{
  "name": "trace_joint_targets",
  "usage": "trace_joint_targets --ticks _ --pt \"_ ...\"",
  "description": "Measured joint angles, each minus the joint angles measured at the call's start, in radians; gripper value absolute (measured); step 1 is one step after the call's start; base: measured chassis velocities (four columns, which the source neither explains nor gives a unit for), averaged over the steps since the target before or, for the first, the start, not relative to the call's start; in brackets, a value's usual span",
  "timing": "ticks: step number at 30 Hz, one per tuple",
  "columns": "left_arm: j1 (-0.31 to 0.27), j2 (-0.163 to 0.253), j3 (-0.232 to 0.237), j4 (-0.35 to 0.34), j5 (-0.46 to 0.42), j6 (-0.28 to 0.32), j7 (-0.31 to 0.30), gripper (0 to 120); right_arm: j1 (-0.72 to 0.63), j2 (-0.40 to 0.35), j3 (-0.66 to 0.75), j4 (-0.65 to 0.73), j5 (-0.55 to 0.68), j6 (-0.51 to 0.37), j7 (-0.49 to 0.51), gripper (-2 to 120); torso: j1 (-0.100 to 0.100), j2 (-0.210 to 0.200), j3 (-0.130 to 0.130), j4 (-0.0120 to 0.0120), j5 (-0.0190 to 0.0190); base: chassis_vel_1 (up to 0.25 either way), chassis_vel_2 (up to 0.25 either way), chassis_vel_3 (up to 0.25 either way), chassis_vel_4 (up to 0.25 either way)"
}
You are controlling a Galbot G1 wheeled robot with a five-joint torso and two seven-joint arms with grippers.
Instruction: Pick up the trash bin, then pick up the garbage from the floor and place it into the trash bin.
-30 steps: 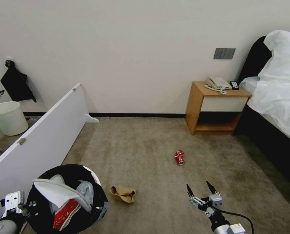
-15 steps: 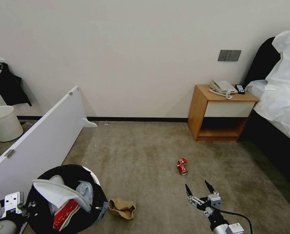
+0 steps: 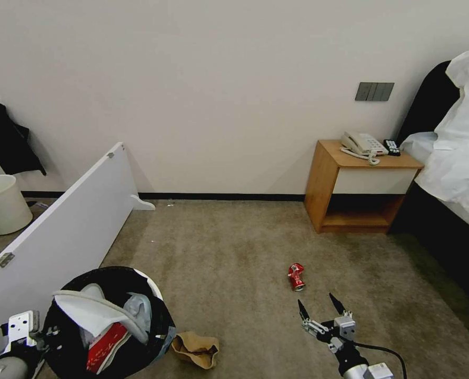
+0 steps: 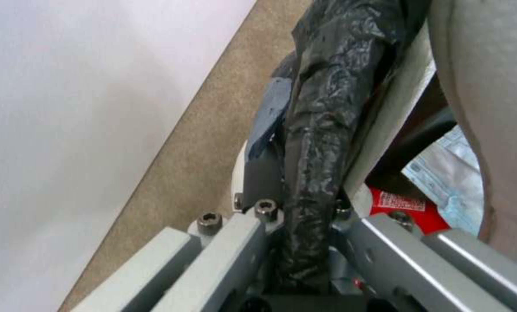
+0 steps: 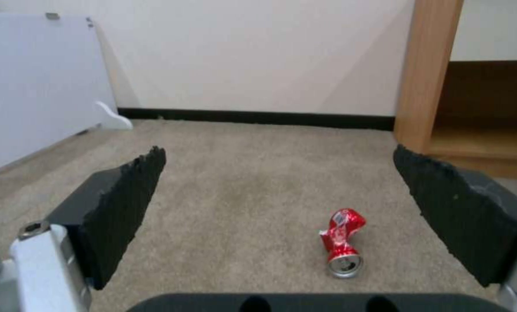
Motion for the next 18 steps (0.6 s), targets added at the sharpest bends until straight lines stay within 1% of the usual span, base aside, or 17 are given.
trace_joint_targets --ticks 8,13,18 --pt "0.007 -0.001 0.002 0.000 0.000 0.000 -0.002 0 0.010 -0.012 -0.015 -0.013 -0.002 0.002 -0.004 100 0.000 0.000 0.000 0.0001 0.0000 0.000 0.000 0.000 0.000" --pt "0.016 -0.001 0.012 -0.002 0.031 0.000 0.004 0 0.017 -0.017 -0.035 -0.018 -0.003 0.001 -0.005 100 0.000 0.000 0.000 0.0001 0.0000 0.000 0.000 0.000 0.000" --pt "0.012 -0.002 0.015 -0.002 0.037 0.000 -0.004 0 0.016 -0.018 -0.039 -0.019 -0.003 0.001 -0.009 100 0.000 0.000 0.000 0.0001 0.0000 0.000 0.000 0.000 0.000"
